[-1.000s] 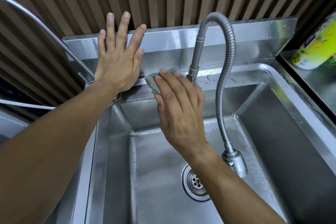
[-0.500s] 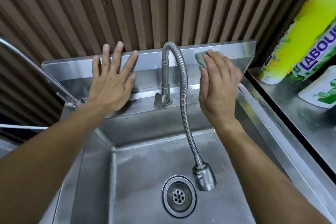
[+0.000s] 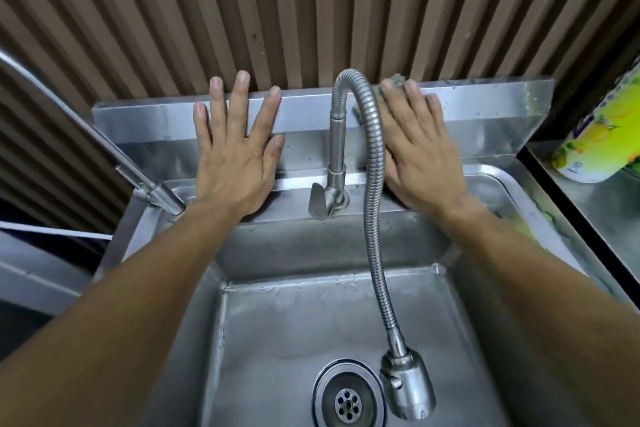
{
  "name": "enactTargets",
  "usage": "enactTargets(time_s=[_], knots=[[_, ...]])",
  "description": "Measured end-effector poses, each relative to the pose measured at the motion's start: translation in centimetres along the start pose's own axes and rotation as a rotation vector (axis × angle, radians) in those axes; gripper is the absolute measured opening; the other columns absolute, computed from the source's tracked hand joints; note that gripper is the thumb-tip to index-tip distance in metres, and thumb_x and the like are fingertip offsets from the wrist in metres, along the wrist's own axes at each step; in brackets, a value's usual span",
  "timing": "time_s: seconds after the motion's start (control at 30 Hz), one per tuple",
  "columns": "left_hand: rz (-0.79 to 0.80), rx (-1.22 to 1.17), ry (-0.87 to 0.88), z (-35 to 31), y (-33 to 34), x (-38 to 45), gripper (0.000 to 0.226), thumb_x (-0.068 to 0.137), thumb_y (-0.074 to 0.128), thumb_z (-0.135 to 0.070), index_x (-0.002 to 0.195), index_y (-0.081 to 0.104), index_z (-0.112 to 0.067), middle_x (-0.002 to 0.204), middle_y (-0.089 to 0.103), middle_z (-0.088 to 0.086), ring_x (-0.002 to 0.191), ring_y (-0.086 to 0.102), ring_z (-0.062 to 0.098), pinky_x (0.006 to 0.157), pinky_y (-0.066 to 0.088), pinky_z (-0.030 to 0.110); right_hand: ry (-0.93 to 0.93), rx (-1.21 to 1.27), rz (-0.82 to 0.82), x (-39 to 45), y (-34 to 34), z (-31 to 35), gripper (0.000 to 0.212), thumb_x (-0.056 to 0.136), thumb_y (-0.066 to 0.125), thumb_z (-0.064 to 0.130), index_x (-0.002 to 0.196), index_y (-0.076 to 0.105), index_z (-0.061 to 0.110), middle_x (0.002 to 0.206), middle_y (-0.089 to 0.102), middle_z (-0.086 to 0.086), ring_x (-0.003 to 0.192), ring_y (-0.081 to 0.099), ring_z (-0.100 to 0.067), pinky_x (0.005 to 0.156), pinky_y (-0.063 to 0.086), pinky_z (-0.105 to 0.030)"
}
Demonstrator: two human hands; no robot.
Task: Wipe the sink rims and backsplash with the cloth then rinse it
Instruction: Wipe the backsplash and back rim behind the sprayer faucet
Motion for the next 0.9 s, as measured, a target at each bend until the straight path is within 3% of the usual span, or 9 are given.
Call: enactTargets(time_s=[0.13,0.23,0.33,0.4,0.47,0.63,0.77,0.83,0.9], knots=[[-0.036,-0.028,-0.034,0.2,0.1,-0.1,0.073,0.110,0.034,-0.042,0.165,-0.002,-0.010,0.174,-0.002,0.012,0.159,-0.005,0.037,0.127,-0.009,0.051,-0.161,0.029,0.092,1.4,0.5,1.2,0.055,0.113,0.027,0.034,0.164,0.020,0.015,0.171,0.019,-0.013,0.159,0.012,-0.037,0.131,0.002,-0.049],[-0.037,-0.017,-0.024,0.3,0.1,-0.1,0.071,0.111,0.031,-0.044,0.165,0.002,-0.009,0.174,0.000,0.012,0.160,-0.004,0.035,0.128,-0.006,0.052,-0.494,0.023,0.130,5.3,1.0,5.3,0.051,0.113,0.029,0.025,0.162,0.029,0.013,0.169,0.025,-0.013,0.158,0.018,-0.036,0.130,0.001,-0.047],[-0.047,-0.005,-0.005,0.4,0.1,-0.2,0.069,0.111,0.031,-0.044,0.165,0.004,-0.012,0.174,0.002,0.010,0.160,-0.004,0.034,0.128,-0.003,0.052,-0.660,-0.007,0.134,6.4,1.0,4.8,0.049,0.113,0.027,0.021,0.160,0.033,0.011,0.168,0.029,-0.013,0.157,0.021,-0.037,0.131,0.009,-0.048],[-0.044,-0.005,-0.013,0.5,0.1,-0.3,0.069,0.111,0.032,-0.043,0.166,0.002,-0.013,0.174,0.000,0.009,0.160,-0.006,0.033,0.128,-0.005,0.051,-0.601,-0.027,0.171,5.2,0.9,2.0,0.050,0.114,0.033,0.026,0.162,0.030,0.012,0.170,0.025,-0.012,0.158,0.019,-0.036,0.127,0.022,-0.054],[-0.033,-0.009,-0.016,0.6,0.2,-0.2,0.070,0.111,0.032,-0.043,0.166,0.001,-0.014,0.174,-0.002,0.008,0.160,-0.007,0.032,0.128,-0.006,0.051,-0.408,-0.022,0.145,2.9,-0.1,-2.0,0.053,0.113,0.042,0.029,0.161,0.031,0.011,0.169,0.027,-0.013,0.157,0.020,-0.037,0.124,0.027,-0.056],[-0.036,0.013,-0.021,0.4,0.2,-0.2,0.070,0.110,0.035,-0.041,0.165,0.003,-0.012,0.174,0.000,0.010,0.160,-0.006,0.034,0.128,-0.004,0.054,0.088,0.045,0.026,0.1,-1.2,-3.9,0.054,0.109,0.047,0.027,0.157,0.036,0.003,0.160,0.038,-0.022,0.152,0.026,-0.043,0.126,0.019,-0.058],[-0.052,0.012,-0.038,0.3,0.1,-0.2,0.071,0.109,0.034,-0.042,0.165,0.006,-0.010,0.174,0.002,0.011,0.160,-0.004,0.035,0.128,-0.002,0.055,-0.003,0.068,0.045,3.6,0.9,2.6,0.052,0.111,0.038,0.033,0.154,0.039,0.004,0.155,0.043,-0.020,0.148,0.033,-0.041,0.123,0.024,-0.057],[-0.034,0.002,-0.034,0.3,0.1,-0.2,0.072,0.108,0.032,-0.045,0.165,0.005,-0.011,0.174,-0.001,0.010,0.160,-0.007,0.033,0.128,-0.004,0.054,-0.048,0.074,0.012,3.2,0.7,2.0,0.052,0.111,0.040,0.031,0.154,0.040,0.004,0.155,0.045,-0.019,0.148,0.035,-0.041,0.123,0.025,-0.055],[-0.015,0.001,-0.056,0.4,0.0,-0.3,0.074,0.107,0.031,-0.049,0.165,0.004,-0.012,0.174,-0.004,0.009,0.160,-0.011,0.031,0.128,-0.007,0.051,0.056,0.069,-0.034,1.3,-0.1,-1.1,0.050,0.111,0.042,0.028,0.154,0.041,0.003,0.156,0.044,-0.020,0.148,0.035,-0.042,0.124,0.025,-0.055]])
Point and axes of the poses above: each hand's wrist, its own x-axis towards the middle knuckle, its own y-axis out of the palm, z = x × y, the point moved 6 cm from there along x, towards the middle knuckle
